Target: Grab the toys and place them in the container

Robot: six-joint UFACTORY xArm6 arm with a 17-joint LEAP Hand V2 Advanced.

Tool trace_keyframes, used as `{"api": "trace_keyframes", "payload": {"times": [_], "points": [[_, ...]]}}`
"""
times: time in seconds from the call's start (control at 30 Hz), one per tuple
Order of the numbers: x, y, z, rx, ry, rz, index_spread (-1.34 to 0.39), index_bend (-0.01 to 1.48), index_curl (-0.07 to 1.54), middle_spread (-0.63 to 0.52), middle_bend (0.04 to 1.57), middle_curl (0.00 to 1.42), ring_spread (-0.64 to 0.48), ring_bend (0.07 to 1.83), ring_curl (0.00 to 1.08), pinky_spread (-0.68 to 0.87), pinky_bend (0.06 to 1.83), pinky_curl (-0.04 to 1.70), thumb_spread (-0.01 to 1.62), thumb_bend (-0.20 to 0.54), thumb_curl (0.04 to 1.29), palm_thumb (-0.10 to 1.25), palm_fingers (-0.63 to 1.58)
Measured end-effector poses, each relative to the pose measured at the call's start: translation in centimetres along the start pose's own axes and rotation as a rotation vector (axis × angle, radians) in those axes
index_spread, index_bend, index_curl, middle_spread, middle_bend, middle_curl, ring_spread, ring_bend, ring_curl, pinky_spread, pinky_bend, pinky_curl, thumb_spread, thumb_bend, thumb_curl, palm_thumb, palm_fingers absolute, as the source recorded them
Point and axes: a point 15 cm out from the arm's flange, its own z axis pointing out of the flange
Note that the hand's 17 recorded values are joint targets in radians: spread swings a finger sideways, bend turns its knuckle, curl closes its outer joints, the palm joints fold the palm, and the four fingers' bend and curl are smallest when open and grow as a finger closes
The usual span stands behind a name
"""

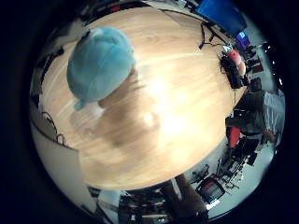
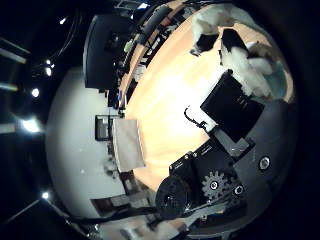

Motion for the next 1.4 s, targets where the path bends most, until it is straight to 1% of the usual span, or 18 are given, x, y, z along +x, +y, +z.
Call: {"api": "trace_keyframes", "payload": {"times": [0.13,0.2,0.23,0.27,0.3,0.33,0.37,0.4,0.43,0.47,0.5,0.53,0.57,0.6,0.67,0.93,1.13,1.4], "points": [[0.6,0.1,-0.1,-0.01,-0.01,0.013,-0.49,1.02,0.93,-0.36,1.2,0.83,-0.3,1.41,0.6,-0.24,1.55,0.41,0.98,0.063,0.75,1.09,1.12],[1.0,0.3,-0.2,-0.009,-0.013,0.025,-0.47,1.03,0.95,-0.35,1.22,0.86,-0.29,1.42,0.62,-0.23,1.57,0.43,0.98,0.055,0.76,1.08,1.09],[1.1,0.5,-0.2,-0.012,-0.017,0.032,-0.46,1.01,0.96,-0.34,1.21,0.86,-0.28,1.44,0.63,-0.24,1.57,0.43,0.97,0.01,0.76,1.02,1.05],[1.1,0.7,-0.2,-0.02,-0.02,0.036,-0.46,0.98,0.95,-0.34,1.19,0.86,-0.28,1.43,0.63,-0.25,1.57,0.43,0.97,0.002,0.76,1.01,1.02],[1.0,1.0,-0.2,-0.036,-0.024,0.036,-0.46,0.9,0.94,-0.34,1.13,0.84,-0.28,1.44,0.63,-0.3,1.54,0.43,0.97,-0.065,0.74,0.91,0.95],[0.6,1.3,-0.2,-0.054,-0.035,0.033,-0.46,0.78,0.91,-0.36,1.02,0.8,-0.29,1.42,0.63,-0.36,1.54,0.44,0.97,-0.089,0.71,0.82,0.74],[0.3,1.7,-0.2,-0.079,-0.044,0.026,-0.47,0.67,0.89,-0.37,0.9,0.76,-0.3,1.4,0.63,-0.4,1.58,0.46,0.97,-0.082,0.69,0.77,0.48],[0.1,2.1,-0.4,-0.107,-0.044,0.019,-0.47,0.63,0.87,-0.37,0.8,0.73,-0.3,1.37,0.63,-0.41,1.61,0.47,0.98,-0.08,0.68,0.74,0.33],[0.2,2.5,-0.6,-0.137,-0.039,0.011,-0.48,0.56,0.83,-0.35,0.72,0.69,-0.3,1.29,0.61,-0.43,1.63,0.47,0.98,-0.07,0.66,0.7,0.2],[0.3,2.8,-0.8,-0.158,-0.028,0.004,-0.49,0.52,0.78,-0.33,0.63,0.65,-0.28,1.2,0.57,-0.39,1.6,0.45,0.99,-0.063,0.65,0.67,0.05],[0.5,2.9,-0.9,-0.171,-0.018,-0.002,-0.51,0.5,0.73,-0.3,0.58,0.61,-0.25,1.12,0.53,-0.34,1.54,0.43,1.0,-0.055,0.63,0.65,-0.03],[0.6,3.0,-0.9,-0.178,-0.013,-0.005,-0.52,0.48,0.68,-0.29,0.54,0.58,-0.23,1.04,0.48,-0.29,1.46,0.39,1.0,-0.054,0.61,0.62,-0.06],[0.5,3.1,-0.9,-0.18,-0.014,-0.006,-0.52,0.48,0.68,-0.29,0.54,0.58,-0.23,1.04,0.48,-0.29,1.46,0.39,1.0,-0.054,0.61,0.62,-0.06],[0.5,3.1,-0.9,-0.184,-0.013,-0.01,-0.53,0.45,0.63,-0.26,0.5,0.54,-0.21,0.97,0.43,-0.23,1.38,0.35,1.01,-0.047,0.6,0.59,-0.04],[0.6,3.1,-0.8,-0.184,-0.014,-0.012,-0.53,0.42,0.58,-0.25,0.47,0.5,-0.18,0.92,0.39,-0.15,1.31,0.31,1.01,-0.038,0.58,0.58,-0.01],[1.0,2.9,-0.4,-0.182,-0.012,-0.016,-0.52,0.38,0.49,-0.23,0.39,0.43,-0.16,0.83,0.33,0.03,1.15,0.22,1.02,-0.026,0.53,0.58,0.07],[2.2,1.9,0.7,-0.166,-0.002,-0.018,-0.53,0.36,0.45,-0.22,0.34,0.39,-0.16,0.78,0.31,0.1,1.05,0.18,1.03,-0.026,0.5,0.58,0.12],[3.5,0.8,2.4,-0.161,0.008,-0.014,-0.54,0.32,0.42,-0.23,0.28,0.36,-0.17,0.74,0.28,0.14,0.95,0.13,1.02,-0.024,0.48,0.6,0.18]]}}
